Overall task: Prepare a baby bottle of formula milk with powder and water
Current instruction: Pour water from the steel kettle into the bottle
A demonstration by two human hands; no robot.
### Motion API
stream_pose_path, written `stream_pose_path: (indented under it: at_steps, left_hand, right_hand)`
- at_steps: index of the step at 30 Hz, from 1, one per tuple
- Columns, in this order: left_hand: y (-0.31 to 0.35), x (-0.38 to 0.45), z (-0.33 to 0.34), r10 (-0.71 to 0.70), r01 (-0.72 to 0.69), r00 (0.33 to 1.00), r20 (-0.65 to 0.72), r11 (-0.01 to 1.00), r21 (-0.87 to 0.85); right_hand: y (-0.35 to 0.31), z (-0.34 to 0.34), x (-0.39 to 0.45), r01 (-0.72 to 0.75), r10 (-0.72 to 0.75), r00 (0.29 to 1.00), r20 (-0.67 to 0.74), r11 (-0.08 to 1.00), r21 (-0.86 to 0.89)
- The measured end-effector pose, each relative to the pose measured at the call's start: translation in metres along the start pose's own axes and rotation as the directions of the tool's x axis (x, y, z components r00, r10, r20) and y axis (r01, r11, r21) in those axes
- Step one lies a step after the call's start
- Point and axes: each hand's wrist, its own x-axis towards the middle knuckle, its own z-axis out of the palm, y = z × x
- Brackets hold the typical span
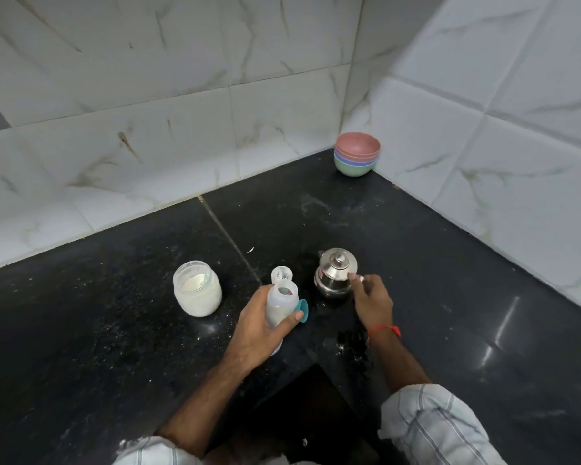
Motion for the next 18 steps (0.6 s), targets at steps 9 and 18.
stream_pose_path:
  at_steps: [9,18]
  left_hand:
    - [0.006,-0.003,0.0,0.007,-0.007,1.0,-0.007,1.0,0.028]
    - [0.008,-0.012,0.012,0.018,-0.019,1.0,0.013,0.999,0.038]
  right_hand:
    - [0.0,-0.006,-0.002,-0.02,0.0,0.999,0.05,0.922,0.386]
    - [-0.078,-0.051,-0.022,0.168,-0.274,0.951,0.141,0.845,0.508]
